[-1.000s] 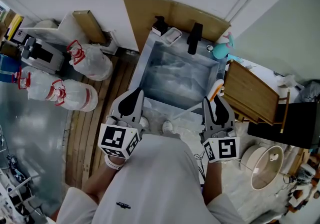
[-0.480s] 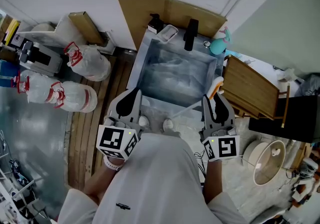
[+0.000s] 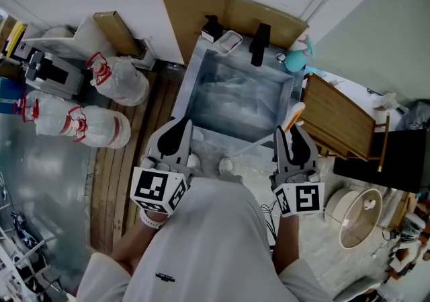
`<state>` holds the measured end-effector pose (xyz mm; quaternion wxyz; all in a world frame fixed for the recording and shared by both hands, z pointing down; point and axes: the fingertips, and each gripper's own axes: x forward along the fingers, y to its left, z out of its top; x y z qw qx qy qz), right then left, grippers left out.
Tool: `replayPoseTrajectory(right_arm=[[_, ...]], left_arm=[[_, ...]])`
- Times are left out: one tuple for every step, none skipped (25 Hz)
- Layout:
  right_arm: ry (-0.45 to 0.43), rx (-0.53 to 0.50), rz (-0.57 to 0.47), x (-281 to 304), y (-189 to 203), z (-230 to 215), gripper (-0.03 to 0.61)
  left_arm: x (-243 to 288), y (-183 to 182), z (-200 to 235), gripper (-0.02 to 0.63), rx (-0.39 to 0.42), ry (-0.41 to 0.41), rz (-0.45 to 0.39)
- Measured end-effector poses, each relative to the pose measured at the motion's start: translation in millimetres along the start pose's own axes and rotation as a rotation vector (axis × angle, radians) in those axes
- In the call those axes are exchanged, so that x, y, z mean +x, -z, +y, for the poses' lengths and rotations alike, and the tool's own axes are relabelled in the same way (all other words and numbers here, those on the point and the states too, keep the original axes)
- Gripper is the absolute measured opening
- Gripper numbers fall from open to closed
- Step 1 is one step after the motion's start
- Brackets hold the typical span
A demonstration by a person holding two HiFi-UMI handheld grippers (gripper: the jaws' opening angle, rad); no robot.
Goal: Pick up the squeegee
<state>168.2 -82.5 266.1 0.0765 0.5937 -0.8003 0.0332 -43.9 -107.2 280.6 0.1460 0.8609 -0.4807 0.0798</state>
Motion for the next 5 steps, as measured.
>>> replayPoseTrajectory(right_arm=[[0.002,-0.001,0.000,0.9,-0.3,0.7,0.106],[0.003,0.000,-0.001,1.8,-0.4,1.4,0.106],[0.005,0.000,-0.002,2.7,-0.4,2.3,0.106],[0.007,0.001,-0.003,3.7,-0.5,3.4,0.106],[0.008,0.001,-0.004,4.7,-0.7,4.4,0.106]], left_arm=[[-0.3,0.0,0.8,0.005,0.001,0.001,0.000],[-0.5,0.3,1.7,0.005,0.003,0.002,0.000],[-0.8,0.8,2.9,0.005,0.003,0.003,0.000],[-1.1,1.1,4.3,0.005,0.004,0.004,0.000],[-1.3,1.4,5.8,0.005,0.005,0.005,0.000]])
